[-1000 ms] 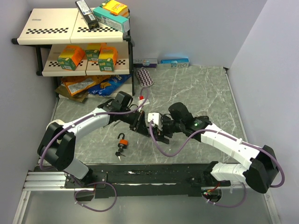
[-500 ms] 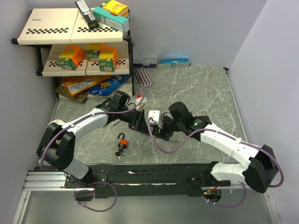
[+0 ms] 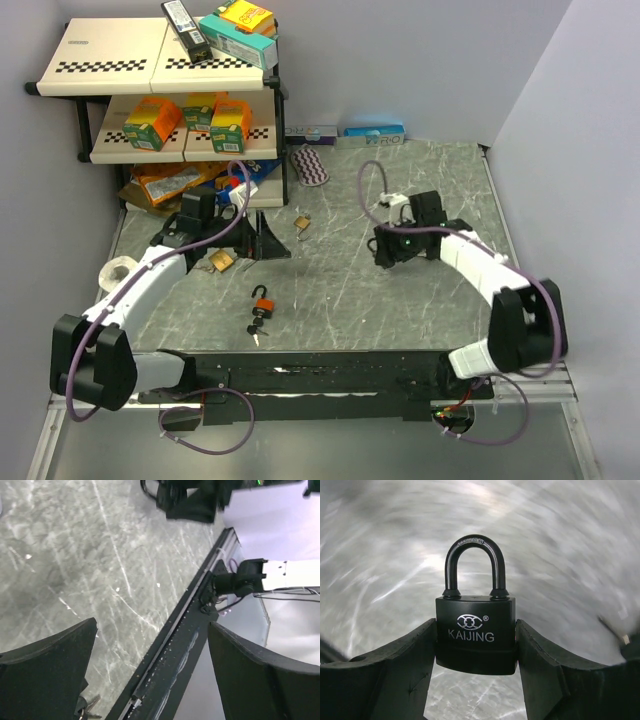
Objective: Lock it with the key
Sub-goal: Place the lock at the center of the board.
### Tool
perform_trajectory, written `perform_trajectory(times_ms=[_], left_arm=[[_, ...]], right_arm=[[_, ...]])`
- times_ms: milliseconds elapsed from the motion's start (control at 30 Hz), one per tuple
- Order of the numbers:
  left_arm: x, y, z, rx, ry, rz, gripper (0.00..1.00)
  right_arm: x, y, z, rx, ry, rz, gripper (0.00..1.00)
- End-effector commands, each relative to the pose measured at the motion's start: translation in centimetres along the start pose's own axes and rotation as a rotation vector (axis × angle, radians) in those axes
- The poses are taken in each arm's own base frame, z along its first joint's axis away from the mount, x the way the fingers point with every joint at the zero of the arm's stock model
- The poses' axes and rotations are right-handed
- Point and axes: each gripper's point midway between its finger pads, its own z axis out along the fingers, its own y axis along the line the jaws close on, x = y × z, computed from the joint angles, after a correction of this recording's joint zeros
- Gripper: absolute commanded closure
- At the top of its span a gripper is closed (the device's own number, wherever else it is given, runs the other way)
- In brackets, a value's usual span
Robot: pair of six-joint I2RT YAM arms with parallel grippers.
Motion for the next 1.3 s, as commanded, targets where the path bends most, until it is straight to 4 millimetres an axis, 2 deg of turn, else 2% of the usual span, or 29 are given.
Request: perform_trajectory(times_ms=[0, 167, 300, 333, 400, 500, 667, 800, 933, 1100, 1133, 1167, 1267], left_arm=[[-0.7, 0.8, 0.0, -0.048, -0.017, 0.018, 0.04], [-1.3, 0.7, -0.1, -0.054, -0.028, 0.029, 0.04], [-1.4, 0.7, 0.0, -0.046, -0.035, 0.023, 0.04], [-1.5, 0.7, 0.0, -0.047, -0.037, 0.026, 0.04], [-1.4, 0.7, 0.1, -0.049, -0.037, 0.024, 0.04], [-1.4, 0.7, 0.1, -0.049, -0.042, 0.024, 0.04], [-1.4, 1.0, 0.1, -0.06, -0.043, 0.031, 0.04], [-1.5, 1.1, 0.0, -0.067, -0.051, 0.045, 0.04], [-1.6, 0.9, -0.1, -0.063, -0.057, 0.048, 0.04], [-1.6, 1.0, -0.1, -0.073, -0.051, 0.048, 0.04], [-1.6, 1.1, -0.2, -0.077, -0.054, 0.051, 0.04], [-1.5, 1.1, -0.2, -0.079, -0.052, 0.049, 0.04], [-1.4, 1.6, -0.1, -0.094, -0.052, 0.044, 0.04]], right_arm=[[-1.5, -4.7, 0.2, 0.125, -0.006, 0.296, 1.0], [0.8, -8.3, 1.2, 0.179, 0.054, 0.422, 1.0], [2.5, -10.4, 1.8, 0.191, 0.094, 0.534, 1.0], [2.9, -10.4, 2.0, 0.187, 0.11, 0.544, 1.0], [4.2, -12.1, 1.6, 0.22, 0.129, 0.602, 1.0], [5.0, -13.5, 1.2, 0.255, 0.142, 0.626, 1.0], [5.3, -15.8, 0.3, 0.316, 0.137, 0.636, 1.0], [4.5, -15.4, 0.2, 0.298, 0.106, 0.609, 1.0], [3.1, -13.4, 1.0, 0.272, 0.088, 0.544, 1.0], [3.2, -13.0, 1.9, 0.307, 0.111, 0.588, 1.0], [3.3, -13.1, 2.0, 0.318, 0.119, 0.595, 0.97], [3.5, -13.4, 2.0, 0.341, 0.126, 0.603, 0.9], [3.9, -13.3, 2.1, 0.396, 0.153, 0.635, 0.83]])
